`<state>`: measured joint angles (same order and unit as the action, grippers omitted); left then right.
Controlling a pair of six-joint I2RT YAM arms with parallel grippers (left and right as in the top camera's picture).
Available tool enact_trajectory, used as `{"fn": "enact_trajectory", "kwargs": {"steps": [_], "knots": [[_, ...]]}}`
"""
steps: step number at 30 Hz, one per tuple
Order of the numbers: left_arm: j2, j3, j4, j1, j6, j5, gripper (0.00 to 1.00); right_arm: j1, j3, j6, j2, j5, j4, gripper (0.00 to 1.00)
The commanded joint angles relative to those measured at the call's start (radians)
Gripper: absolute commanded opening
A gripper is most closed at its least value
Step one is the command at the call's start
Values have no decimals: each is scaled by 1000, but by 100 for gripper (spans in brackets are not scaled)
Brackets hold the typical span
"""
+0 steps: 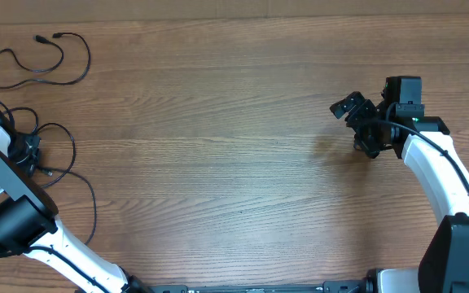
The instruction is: Untangle cables
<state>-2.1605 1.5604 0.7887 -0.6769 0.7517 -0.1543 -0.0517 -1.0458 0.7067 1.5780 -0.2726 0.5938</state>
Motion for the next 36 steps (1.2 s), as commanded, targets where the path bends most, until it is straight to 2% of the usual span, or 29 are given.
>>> {"fn": "enact_trajectory", "kwargs": {"steps": [1,9,14,19,23,25,27,36], "knots": [[-1,53,25,-12,-15,-13,4,-1,-22,-4,1,10,-5,100],[-1,105,68,-12,-15,-13,6,-1,-22,-4,1,10,-5,100],[-1,115,76,-12,-16,-13,10,-1,-22,-4,1,10,-5,100],[-1,115,89,-12,-16,-13,4,-1,-22,-4,1,10,-5,100],[-1,115,97,-12,-16,-13,5,-1,-22,-4,1,10,-5,100],[-1,115,98,-12,-16,-13,20,-1,-22,-4,1,11,-5,100],[-2,115,97,-12,-16,-9,27,-1,-22,-4,1,10,-5,100],[-42,101,77,-7,-16,0,31,-1,-22,-4,1,10,-5,100]]}}
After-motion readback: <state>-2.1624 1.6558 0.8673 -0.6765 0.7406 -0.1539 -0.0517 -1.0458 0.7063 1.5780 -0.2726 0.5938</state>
